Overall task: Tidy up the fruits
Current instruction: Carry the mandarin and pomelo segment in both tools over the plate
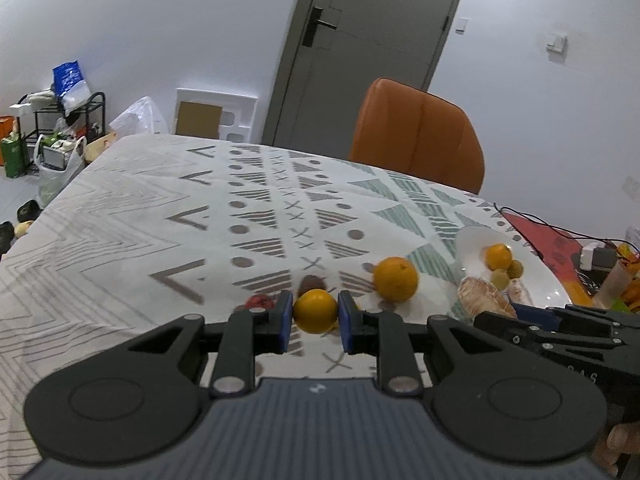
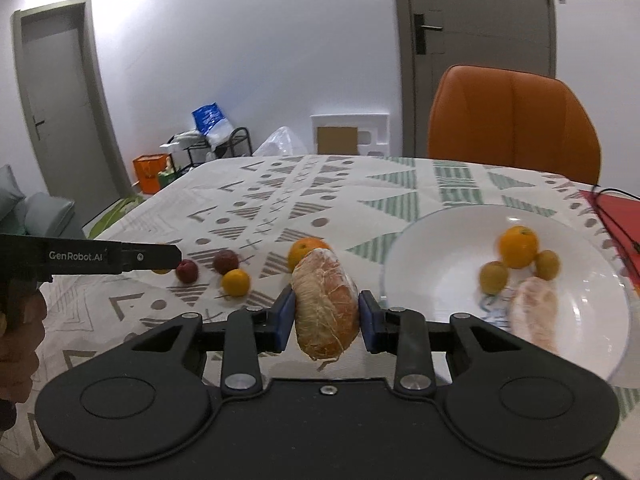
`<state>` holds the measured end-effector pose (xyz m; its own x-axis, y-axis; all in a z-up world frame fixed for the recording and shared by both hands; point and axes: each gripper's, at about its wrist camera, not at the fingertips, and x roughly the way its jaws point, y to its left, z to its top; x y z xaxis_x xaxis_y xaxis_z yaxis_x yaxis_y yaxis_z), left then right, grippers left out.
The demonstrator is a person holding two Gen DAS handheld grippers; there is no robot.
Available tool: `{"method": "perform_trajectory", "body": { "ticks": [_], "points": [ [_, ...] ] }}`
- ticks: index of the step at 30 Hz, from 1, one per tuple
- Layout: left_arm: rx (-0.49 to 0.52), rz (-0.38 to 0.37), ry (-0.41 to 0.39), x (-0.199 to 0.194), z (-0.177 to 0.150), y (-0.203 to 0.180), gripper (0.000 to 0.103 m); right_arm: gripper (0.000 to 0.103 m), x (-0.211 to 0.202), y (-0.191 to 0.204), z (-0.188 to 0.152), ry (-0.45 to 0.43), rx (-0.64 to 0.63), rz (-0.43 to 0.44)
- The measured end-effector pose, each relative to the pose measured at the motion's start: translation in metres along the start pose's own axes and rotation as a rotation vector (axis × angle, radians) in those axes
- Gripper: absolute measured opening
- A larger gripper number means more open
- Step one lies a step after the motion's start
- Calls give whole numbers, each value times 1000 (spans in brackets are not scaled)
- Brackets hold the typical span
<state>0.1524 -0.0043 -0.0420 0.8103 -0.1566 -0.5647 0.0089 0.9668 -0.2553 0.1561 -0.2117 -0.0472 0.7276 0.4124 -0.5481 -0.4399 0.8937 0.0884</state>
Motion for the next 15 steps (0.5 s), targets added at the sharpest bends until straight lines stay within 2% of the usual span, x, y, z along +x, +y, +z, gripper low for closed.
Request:
{"method": "perform_trajectory", "body": {
  "ticks": [15],
  "points": [
    [54,-56,-3,11,5,-41,22,32,-26,-47,-7,-43,77,-102]
  ]
}}
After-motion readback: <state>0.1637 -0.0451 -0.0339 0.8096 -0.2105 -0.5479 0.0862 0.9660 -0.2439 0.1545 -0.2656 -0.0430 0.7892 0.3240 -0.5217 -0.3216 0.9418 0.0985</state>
